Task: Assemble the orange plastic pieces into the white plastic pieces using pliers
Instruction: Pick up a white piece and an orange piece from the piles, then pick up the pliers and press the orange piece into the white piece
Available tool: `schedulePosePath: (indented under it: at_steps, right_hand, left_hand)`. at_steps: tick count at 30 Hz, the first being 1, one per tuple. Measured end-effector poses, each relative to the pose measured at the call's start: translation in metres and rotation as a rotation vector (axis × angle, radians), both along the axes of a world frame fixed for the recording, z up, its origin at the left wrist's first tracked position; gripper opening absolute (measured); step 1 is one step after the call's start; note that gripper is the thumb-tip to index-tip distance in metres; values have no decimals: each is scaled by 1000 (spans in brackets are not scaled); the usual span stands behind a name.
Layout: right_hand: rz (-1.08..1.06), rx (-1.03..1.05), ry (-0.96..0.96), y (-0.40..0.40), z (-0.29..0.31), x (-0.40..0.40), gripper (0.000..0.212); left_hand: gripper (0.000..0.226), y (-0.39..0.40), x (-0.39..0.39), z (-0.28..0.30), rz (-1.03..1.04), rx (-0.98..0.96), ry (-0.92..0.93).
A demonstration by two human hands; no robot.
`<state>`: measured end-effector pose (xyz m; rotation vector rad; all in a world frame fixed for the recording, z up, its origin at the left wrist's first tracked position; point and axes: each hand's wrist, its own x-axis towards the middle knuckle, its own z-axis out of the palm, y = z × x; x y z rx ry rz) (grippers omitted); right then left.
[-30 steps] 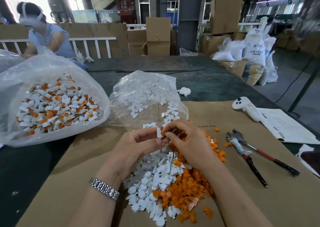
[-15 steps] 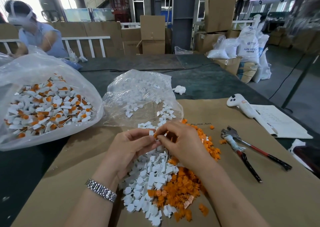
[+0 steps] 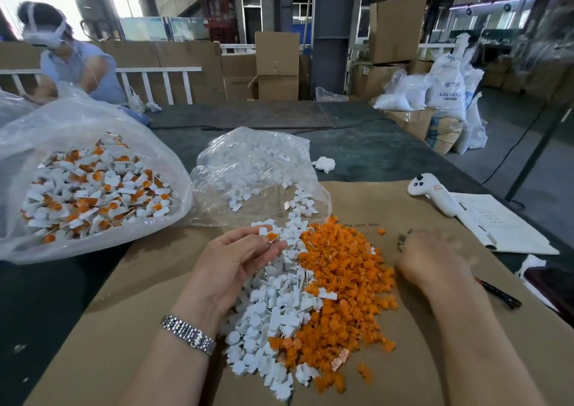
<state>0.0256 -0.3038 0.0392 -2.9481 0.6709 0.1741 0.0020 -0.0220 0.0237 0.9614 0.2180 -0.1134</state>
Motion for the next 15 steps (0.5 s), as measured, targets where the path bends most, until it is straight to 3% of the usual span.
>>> schedulePosePath:
  at_steps: [3, 10, 13, 15]
  right_hand:
    - [-48, 45, 16, -14, -11, 4, 48]
    - [-9, 46, -13, -22, -7, -3, 24]
    - [44, 138, -175, -13, 4, -12, 26]
    - [100, 333, -311, -2, 22, -21, 23]
  left_hand:
    - [28, 0, -1, 0, -12, 27, -8]
    - [22, -1, -3, 5, 24, 89, -19]
    - [28, -1, -3, 6, 37, 20, -15]
    - [37, 1, -3, 7, 46, -52, -6]
